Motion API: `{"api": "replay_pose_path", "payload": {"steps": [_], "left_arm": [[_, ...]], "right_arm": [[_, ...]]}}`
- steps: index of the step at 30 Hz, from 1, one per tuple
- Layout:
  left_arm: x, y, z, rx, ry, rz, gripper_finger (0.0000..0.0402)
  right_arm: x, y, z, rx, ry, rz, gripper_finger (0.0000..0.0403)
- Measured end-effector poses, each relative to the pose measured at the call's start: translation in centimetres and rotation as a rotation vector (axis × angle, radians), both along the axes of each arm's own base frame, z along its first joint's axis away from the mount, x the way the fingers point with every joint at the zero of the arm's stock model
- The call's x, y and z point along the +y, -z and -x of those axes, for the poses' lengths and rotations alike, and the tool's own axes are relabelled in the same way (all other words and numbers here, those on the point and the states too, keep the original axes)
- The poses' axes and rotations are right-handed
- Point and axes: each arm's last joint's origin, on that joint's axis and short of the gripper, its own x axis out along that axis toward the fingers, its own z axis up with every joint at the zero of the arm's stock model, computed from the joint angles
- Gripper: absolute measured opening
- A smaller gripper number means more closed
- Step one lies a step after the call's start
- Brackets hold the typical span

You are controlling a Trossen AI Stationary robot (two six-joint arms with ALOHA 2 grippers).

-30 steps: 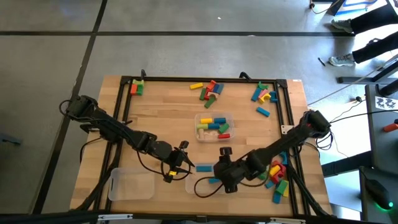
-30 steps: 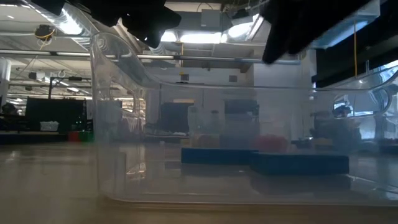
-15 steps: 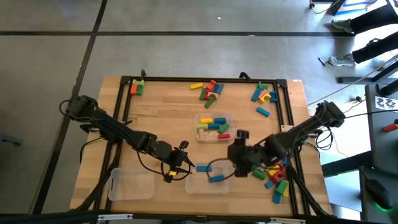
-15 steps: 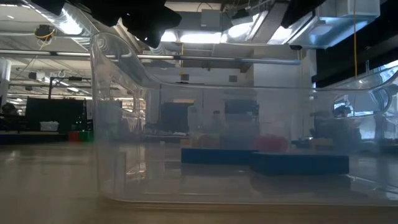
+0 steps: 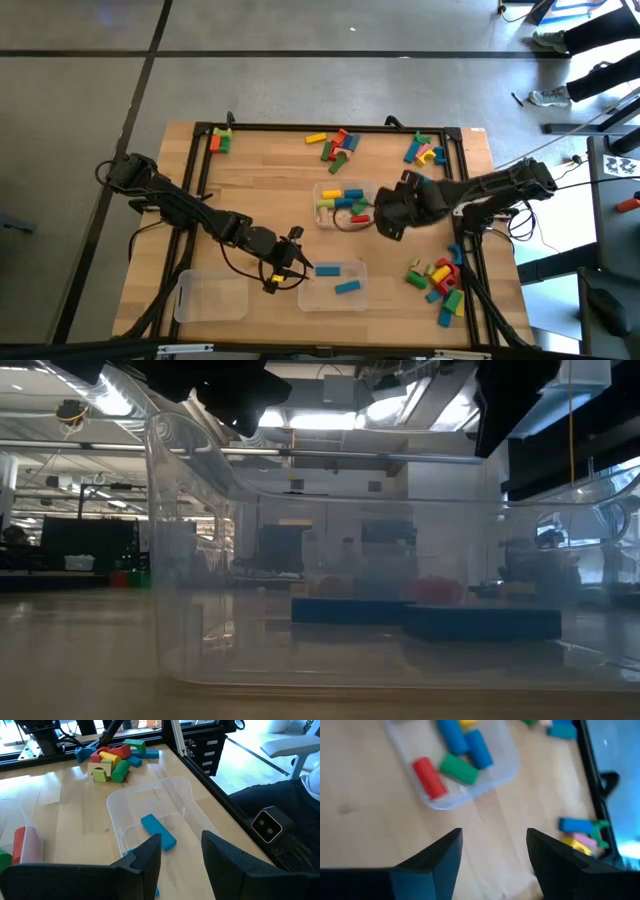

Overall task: Sort blocks by size
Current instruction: Put the blue rectangular block into the bottom right transparent bin

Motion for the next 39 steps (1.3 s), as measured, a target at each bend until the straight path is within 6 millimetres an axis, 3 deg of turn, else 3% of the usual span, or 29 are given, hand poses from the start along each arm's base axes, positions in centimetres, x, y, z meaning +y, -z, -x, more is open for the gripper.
{"api": "replay_pose_path", "payload": {"steps": [20, 31, 39], "left_arm": [[0.0, 0.1, 0.1, 0.012, 0.000, -0.005, 0.0135], [0.0, 0.3, 0.1, 0.028, -0.002, -0.006, 0.0135], [0.0, 0.3, 0.1, 0.025, 0.001, -0.012, 0.0135]], "right_arm": [[-11.5, 0.3, 1.3, 0.187, 0.273, 0.016, 0.0223], [-16.2, 5.3, 4.9, 0.296, 0.442, -0.068, 0.0223], [-18.6, 8.8, 6.7, 0.261, 0.480, -0.175, 0.0223]]}}
